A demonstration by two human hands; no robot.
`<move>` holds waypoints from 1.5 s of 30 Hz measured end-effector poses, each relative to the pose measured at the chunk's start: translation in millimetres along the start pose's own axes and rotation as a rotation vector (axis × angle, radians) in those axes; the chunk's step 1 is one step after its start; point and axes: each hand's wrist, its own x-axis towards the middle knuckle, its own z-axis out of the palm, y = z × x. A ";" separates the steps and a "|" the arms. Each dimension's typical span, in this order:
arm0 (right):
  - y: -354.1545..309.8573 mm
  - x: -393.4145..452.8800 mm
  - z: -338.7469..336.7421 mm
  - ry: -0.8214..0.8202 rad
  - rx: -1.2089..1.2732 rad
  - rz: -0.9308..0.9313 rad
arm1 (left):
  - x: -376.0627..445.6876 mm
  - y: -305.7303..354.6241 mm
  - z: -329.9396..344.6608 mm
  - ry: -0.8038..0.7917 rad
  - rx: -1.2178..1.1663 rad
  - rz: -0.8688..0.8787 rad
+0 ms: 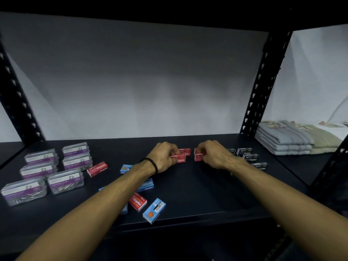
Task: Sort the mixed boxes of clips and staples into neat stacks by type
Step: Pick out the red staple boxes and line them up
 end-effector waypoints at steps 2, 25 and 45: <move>4.4 0.8 -1.8 0.009 -0.020 0.008 | 5.3 3.8 4.5 -0.009 0.006 0.003; 19.1 7.5 7.9 0.012 0.012 0.014 | 18.3 8.9 24.5 -0.006 -0.016 0.026; 7.9 -1.2 3.4 0.110 -0.076 0.024 | -1.4 0.2 -14.4 0.039 0.024 0.001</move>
